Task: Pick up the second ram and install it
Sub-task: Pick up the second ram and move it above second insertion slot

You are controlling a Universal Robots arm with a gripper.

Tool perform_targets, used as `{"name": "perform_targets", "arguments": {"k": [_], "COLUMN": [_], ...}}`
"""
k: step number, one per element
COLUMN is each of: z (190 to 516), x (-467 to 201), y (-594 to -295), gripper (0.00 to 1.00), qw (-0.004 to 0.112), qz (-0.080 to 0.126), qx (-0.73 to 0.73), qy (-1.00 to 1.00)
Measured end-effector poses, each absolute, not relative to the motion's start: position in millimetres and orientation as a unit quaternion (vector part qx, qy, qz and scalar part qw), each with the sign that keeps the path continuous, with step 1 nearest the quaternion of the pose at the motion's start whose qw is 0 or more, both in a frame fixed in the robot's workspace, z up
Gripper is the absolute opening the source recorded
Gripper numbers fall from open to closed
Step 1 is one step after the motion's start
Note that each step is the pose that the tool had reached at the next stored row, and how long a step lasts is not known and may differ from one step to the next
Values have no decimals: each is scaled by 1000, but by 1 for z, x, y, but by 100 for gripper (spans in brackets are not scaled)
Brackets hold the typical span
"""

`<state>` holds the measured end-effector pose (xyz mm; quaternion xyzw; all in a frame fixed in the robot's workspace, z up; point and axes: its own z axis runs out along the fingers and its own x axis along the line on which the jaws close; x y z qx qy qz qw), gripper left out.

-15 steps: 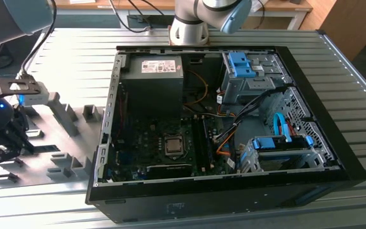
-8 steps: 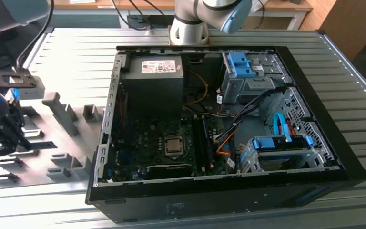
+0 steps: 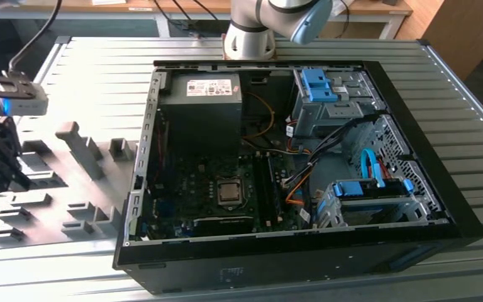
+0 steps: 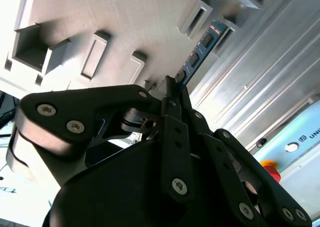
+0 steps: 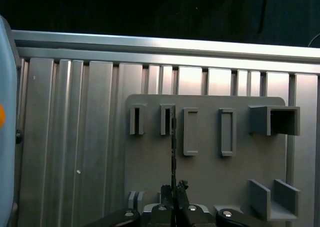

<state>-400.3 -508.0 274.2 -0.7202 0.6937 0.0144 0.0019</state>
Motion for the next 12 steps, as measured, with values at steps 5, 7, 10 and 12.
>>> {"name": "perform_targets", "arguments": {"k": [5,7,10,12], "z": [288,293,300,305], "x": [-400,-400,-400,-400], "y": [-508,-508,-508,-508], "gripper": [14,14,14,14], "qw": [2,2,2,2], "qz": [14,14,14,14], "qx": [-720,-720,-720,-720], "qy": [694,694,694,694]}}
